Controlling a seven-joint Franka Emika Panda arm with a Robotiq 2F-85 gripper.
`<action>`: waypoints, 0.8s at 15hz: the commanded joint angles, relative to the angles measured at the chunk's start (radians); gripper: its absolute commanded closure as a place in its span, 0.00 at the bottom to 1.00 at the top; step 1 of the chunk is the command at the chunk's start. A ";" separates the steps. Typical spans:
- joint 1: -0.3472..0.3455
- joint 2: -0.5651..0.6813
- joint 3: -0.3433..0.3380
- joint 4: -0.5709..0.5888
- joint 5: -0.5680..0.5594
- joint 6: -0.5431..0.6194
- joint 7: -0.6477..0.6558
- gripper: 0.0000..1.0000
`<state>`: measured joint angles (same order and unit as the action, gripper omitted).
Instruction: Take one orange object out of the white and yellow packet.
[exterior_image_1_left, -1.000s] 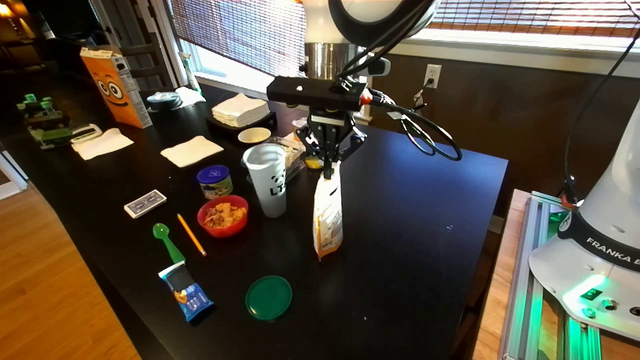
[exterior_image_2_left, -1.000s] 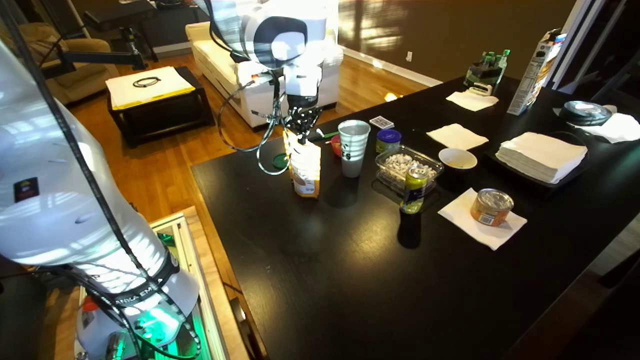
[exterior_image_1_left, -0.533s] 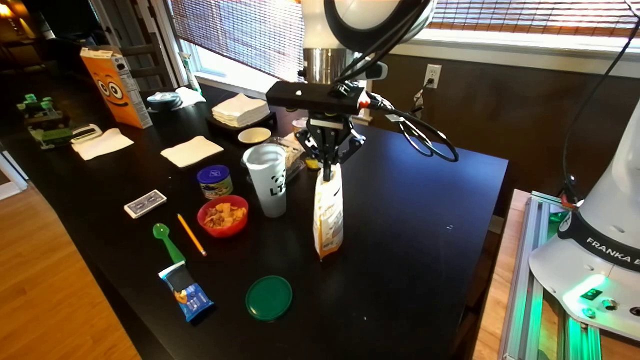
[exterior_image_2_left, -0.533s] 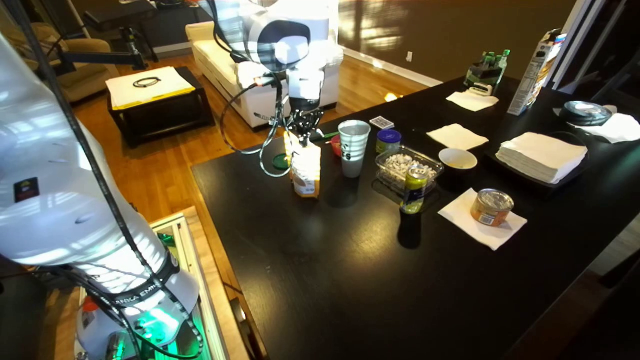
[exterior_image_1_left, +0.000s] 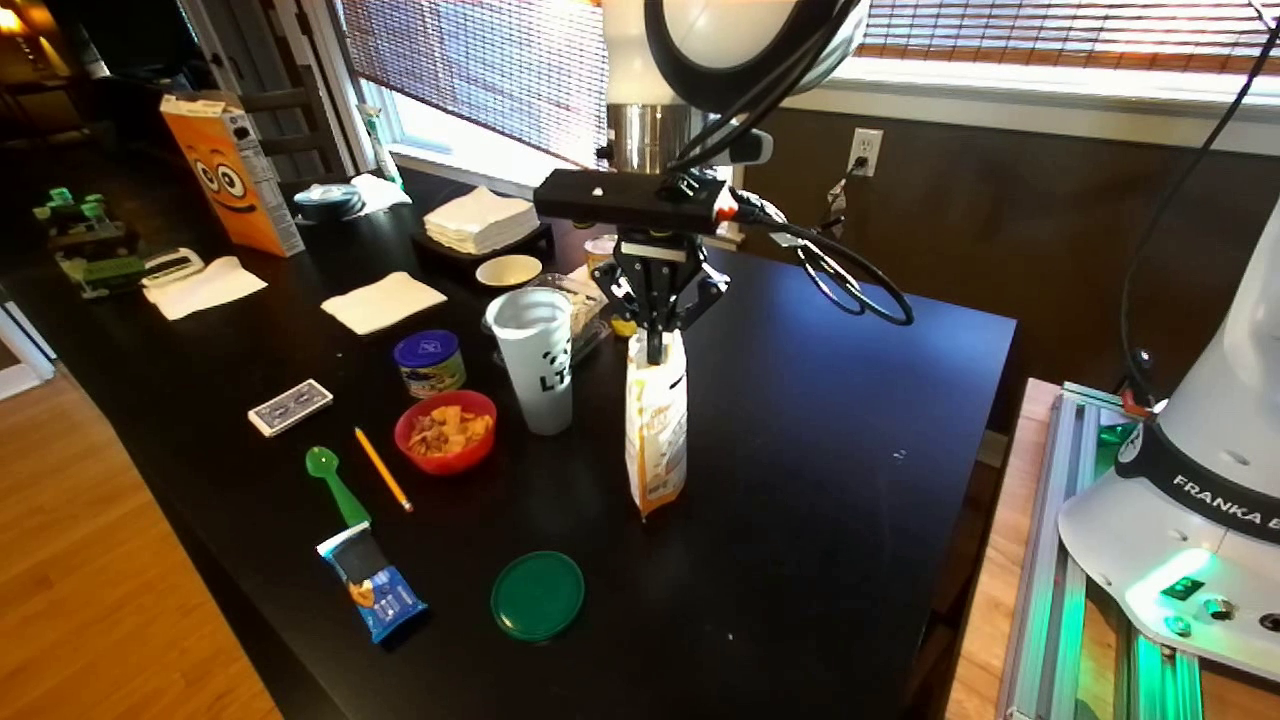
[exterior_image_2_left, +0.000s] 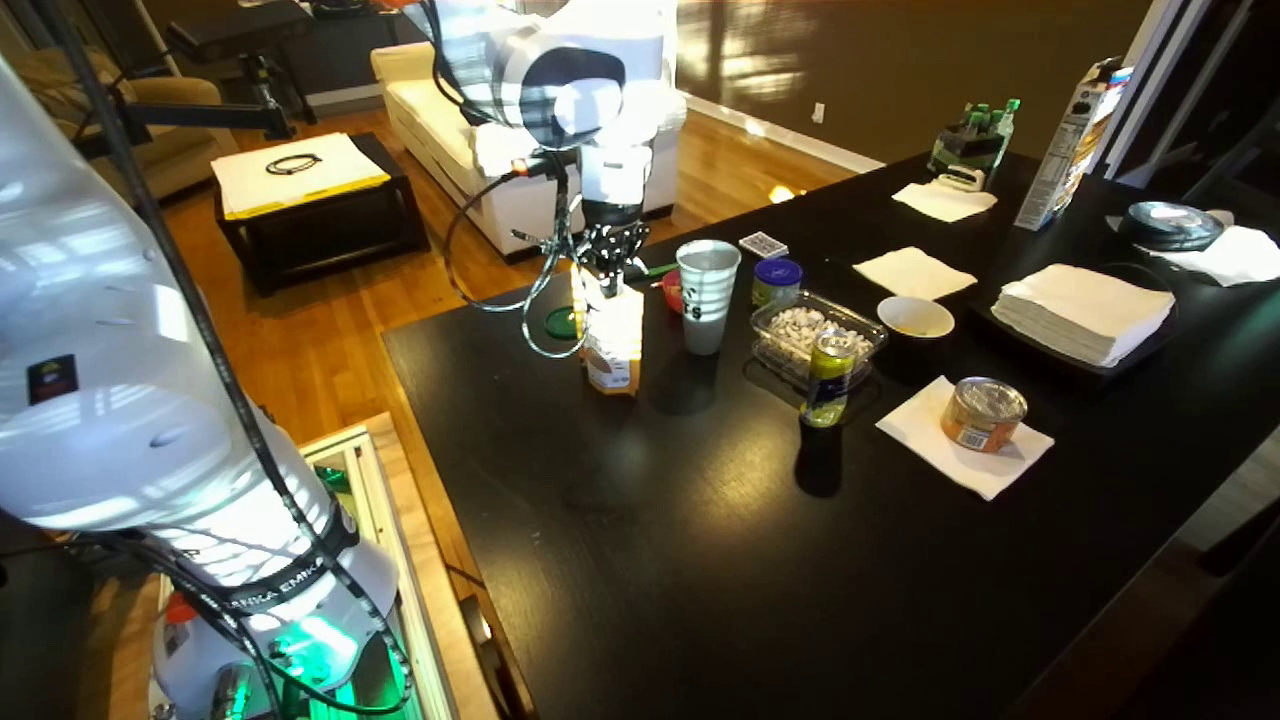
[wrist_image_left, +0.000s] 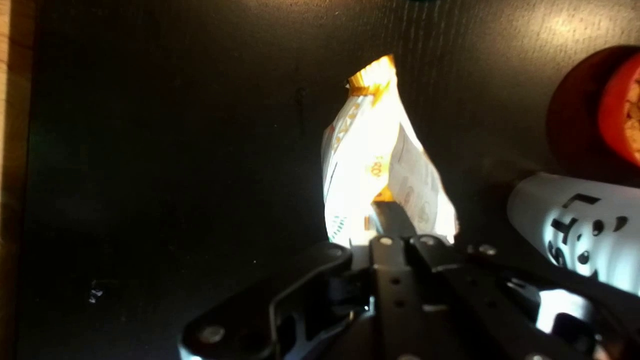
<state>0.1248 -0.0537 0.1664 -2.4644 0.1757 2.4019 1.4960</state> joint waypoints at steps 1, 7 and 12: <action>0.001 0.000 -0.009 -0.001 0.020 0.040 -0.019 1.00; 0.004 -0.040 -0.006 -0.024 0.030 0.097 -0.001 1.00; 0.006 -0.047 -0.005 -0.042 0.067 0.138 -0.003 1.00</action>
<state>0.1242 -0.0672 0.1637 -2.4704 0.1984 2.5026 1.4983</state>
